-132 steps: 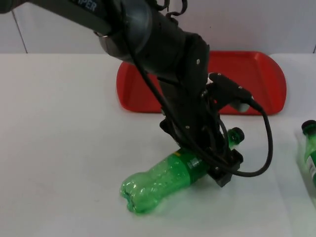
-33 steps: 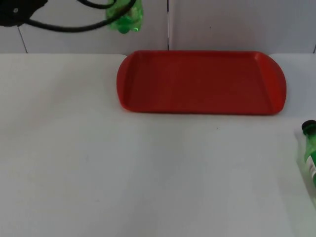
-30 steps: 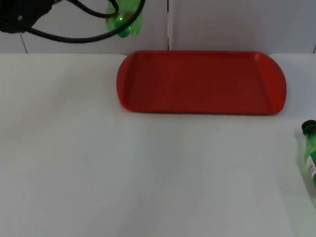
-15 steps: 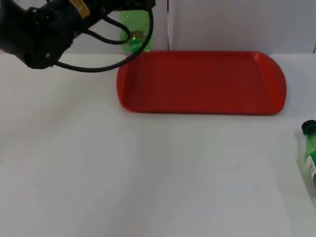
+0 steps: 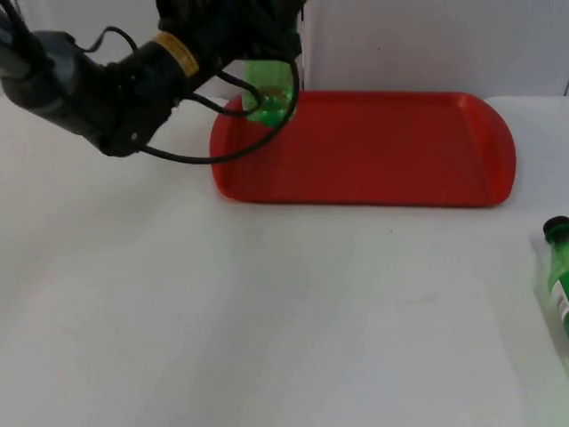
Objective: Place the bottle upright on the tray.
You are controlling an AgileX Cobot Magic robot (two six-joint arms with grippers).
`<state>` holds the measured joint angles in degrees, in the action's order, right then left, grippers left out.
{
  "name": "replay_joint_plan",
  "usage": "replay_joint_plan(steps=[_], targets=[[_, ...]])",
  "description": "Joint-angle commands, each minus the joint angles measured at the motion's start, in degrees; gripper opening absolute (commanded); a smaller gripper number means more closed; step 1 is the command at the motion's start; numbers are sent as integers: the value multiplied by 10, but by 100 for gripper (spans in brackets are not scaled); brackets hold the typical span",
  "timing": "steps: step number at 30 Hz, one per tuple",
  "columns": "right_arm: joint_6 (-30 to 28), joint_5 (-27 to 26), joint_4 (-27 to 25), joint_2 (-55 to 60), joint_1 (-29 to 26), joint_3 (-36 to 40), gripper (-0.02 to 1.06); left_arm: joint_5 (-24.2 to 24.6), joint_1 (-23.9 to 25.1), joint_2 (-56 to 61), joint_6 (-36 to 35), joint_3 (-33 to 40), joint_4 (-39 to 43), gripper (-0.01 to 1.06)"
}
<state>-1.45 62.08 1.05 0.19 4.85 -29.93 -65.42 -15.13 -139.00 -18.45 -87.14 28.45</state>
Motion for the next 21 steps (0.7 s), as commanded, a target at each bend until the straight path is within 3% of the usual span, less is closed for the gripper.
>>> replay_joint_plan(steps=[1, 11, 21], targets=[[-5, -3, -2, -2, -2, 4, 105, -17, -15, -30, -4, -37, -10, 0], [-5, -3, -2, -2, -2, 4, 105, -10, -31, -112, -8, -134, -27, 0], [-5, -3, -2, -2, -2, 4, 105, -9, -32, -141, -9, -149, -26, 0]])
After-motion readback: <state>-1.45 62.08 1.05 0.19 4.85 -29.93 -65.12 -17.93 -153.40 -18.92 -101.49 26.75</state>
